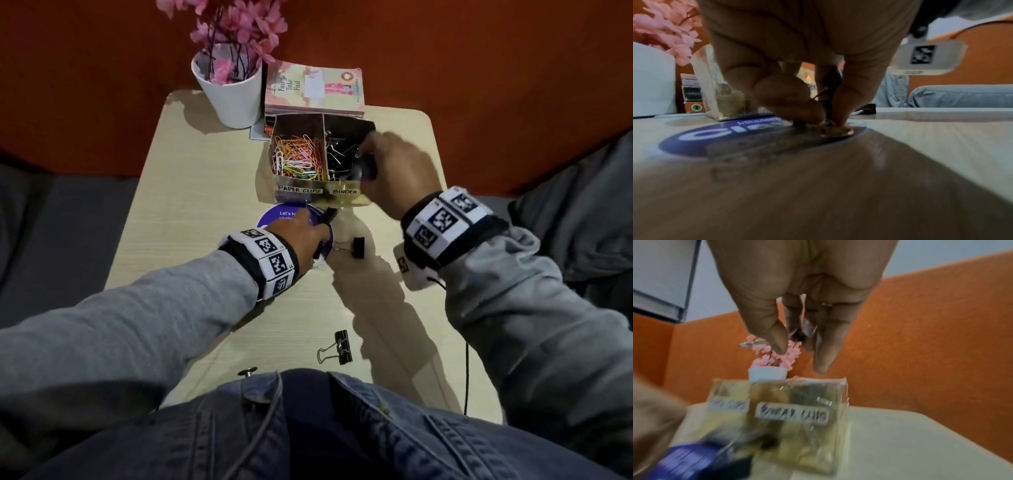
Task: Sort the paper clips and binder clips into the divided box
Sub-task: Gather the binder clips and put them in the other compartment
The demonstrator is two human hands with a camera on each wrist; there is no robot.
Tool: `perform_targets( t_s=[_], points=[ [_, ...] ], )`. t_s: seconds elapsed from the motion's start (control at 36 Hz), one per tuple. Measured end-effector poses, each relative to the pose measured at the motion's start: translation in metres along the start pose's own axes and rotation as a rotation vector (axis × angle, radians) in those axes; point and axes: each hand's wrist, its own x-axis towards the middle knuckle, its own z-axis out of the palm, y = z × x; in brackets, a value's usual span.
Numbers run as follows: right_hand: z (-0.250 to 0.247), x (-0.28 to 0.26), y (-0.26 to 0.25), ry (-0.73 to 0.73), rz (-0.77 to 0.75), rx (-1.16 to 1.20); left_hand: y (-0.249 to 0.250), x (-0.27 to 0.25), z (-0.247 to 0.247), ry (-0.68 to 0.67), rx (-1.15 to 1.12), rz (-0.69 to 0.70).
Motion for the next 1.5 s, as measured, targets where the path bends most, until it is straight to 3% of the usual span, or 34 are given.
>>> perform_targets(
  t_s=[0.06,0.17,0.28,0.44,0.56,0.64,0.83,0.94,1.06,1.17,1.31,1.44,1.5],
  points=[
    [-0.007,0.016,0.004,0.076,0.051,0.001,0.000,-0.002,0.000,-0.012,0.019,0.006],
    [-0.003,0.032,0.009,-0.065,0.071,-0.038,-0.002,-0.003,0.000,-0.033,0.066,-0.003],
    [0.001,0.013,0.004,-0.040,0.004,-0.019,-0.018,-0.007,-0.009,0.004,-0.074,-0.057],
    [0.041,-0.053,-0.002,-0.397,-0.151,-0.175,-0.024,-0.009,-0.074,0.245,-0.288,-0.083],
    [0.049,-0.065,-0.007,-0.394,-0.274,-0.336,-0.009,0.029,-0.123,0.377,-0.309,0.004],
    [0.043,-0.063,-0.010,-0.363,-0.245,-0.301,0.011,0.061,-0.145,0.408,-0.249,0.051],
    [0.050,-0.029,-0.025,-0.239,-0.209,-0.190,0.018,0.110,-0.133,0.305,-0.115,0.044],
    [0.057,-0.015,-0.033,-0.282,-0.239,-0.283,-0.003,0.093,-0.132,0.354,-0.179,0.011],
    [0.056,-0.009,-0.034,-0.353,-0.297,-0.340,-0.026,0.035,-0.127,0.406,-0.264,0.006],
    [0.057,-0.010,-0.037,-0.342,-0.323,-0.330,-0.030,-0.031,-0.092,0.200,-0.223,0.076],
    [0.052,-0.028,-0.031,-0.372,-0.307,-0.308,0.005,-0.082,-0.033,-0.152,-0.009,0.298],
    [0.016,-0.020,-0.019,-0.077,-0.162,-0.238,0.045,-0.081,0.019,-0.271,0.107,0.515],
    [0.000,-0.002,-0.015,0.029,-0.082,-0.203,0.054,-0.076,0.025,-0.275,0.127,0.514]
  ],
)
